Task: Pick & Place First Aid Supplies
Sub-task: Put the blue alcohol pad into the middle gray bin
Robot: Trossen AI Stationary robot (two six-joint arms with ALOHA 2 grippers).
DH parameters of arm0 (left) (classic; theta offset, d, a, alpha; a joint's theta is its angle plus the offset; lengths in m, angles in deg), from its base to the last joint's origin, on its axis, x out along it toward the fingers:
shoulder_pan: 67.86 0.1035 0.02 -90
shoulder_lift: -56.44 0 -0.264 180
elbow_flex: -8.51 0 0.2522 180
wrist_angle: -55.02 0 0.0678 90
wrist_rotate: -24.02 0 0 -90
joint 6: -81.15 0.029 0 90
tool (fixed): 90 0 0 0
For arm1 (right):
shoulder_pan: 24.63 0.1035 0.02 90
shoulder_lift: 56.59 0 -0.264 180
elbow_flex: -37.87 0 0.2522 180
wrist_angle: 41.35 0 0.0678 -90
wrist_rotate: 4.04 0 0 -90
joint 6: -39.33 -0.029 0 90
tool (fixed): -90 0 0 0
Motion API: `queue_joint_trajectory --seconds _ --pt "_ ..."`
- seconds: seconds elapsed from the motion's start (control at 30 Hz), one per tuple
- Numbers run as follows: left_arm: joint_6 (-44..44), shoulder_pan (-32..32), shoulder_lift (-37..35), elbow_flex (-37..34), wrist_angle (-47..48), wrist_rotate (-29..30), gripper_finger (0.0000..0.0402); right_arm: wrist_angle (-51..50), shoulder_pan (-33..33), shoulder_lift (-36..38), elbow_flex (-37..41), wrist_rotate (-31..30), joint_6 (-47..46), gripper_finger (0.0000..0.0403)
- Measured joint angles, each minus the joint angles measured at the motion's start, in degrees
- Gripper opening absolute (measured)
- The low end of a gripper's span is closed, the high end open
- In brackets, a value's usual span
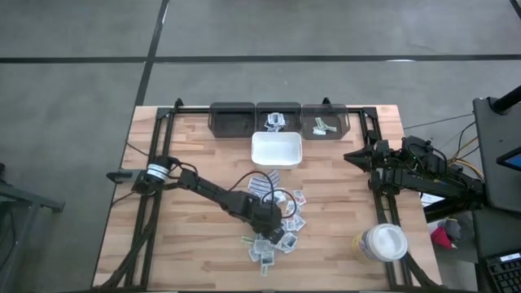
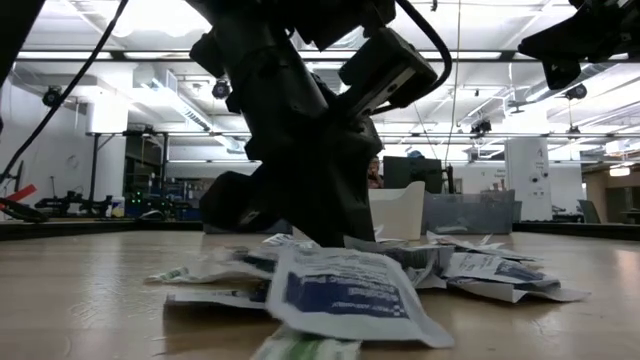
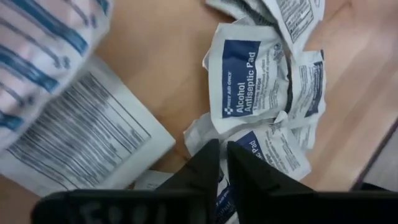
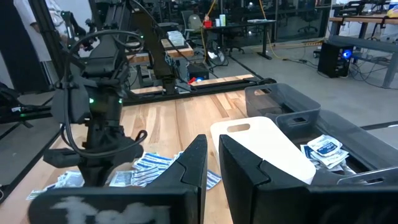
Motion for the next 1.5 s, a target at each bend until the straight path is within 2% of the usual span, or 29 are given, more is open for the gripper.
queue_joint_trajectory --seconds 0.1,0.23,0.73,0.97,1.5 --pt "1.1 0.0 0.0 0.2 -0.5 1.3 0.0011 0.0 0.0 0.0 0.0 0.0 0.0 0.0038" --pt "2.0 0.0 -0.3 0.6 -0.5 1.7 0.0002 0.0 0.0 0.0 0.0 0.0 0.0 0.0038" --pt "4.6 0.6 -2.4 0.8 1.5 4.0 0.0000 0.0 0.0 0.0 0.0 0.0 0.0 0.0038" --pt "6.3 1.9 -4.6 0.8 8.1 7.8 0.0000 0.0 0.0 0.0 0.0 0.0 0.0 0.0038" --pt "10.7 2.4 -5.4 0.8 10.3 8.6 0.0000 0.0 0.0 0.0 0.0 0.0 0.0 0.0038"
